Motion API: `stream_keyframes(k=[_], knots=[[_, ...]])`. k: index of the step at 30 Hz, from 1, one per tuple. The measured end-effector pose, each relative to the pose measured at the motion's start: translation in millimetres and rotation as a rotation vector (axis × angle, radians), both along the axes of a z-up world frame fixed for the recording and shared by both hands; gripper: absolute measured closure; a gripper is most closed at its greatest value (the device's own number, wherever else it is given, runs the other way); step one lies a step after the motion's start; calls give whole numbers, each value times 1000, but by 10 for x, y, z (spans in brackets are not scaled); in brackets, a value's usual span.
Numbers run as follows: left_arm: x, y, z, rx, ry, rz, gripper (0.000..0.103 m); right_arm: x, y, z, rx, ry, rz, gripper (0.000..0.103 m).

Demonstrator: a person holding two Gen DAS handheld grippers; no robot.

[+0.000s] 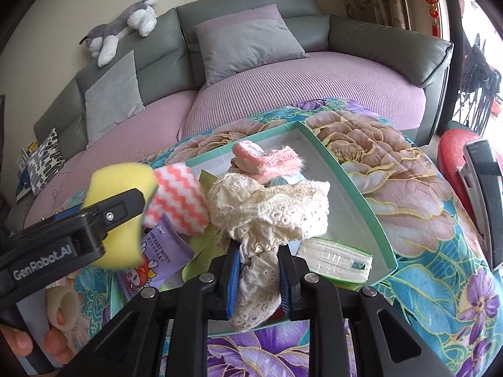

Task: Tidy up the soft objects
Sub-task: 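Open both tools to drop the sponge and scrunchie into the tray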

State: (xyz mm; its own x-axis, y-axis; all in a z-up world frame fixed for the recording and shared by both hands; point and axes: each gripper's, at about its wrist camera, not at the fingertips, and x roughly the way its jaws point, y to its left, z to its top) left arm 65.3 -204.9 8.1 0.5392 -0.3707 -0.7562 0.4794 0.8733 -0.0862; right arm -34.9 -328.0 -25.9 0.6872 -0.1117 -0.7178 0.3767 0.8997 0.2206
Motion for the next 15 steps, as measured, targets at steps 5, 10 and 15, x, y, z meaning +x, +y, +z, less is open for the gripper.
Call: stream_keyframes(k=[5,10,15], knots=[[-60,160,87,-3,-16,34,14,-13,35,39,-24,7,3,55],[-81,469,107,10,-31,116,7,-35,123,87,-54,16,20,40],[-71,853,-17,40,-16,230,7,-88,212,160,-77,5,33,21]])
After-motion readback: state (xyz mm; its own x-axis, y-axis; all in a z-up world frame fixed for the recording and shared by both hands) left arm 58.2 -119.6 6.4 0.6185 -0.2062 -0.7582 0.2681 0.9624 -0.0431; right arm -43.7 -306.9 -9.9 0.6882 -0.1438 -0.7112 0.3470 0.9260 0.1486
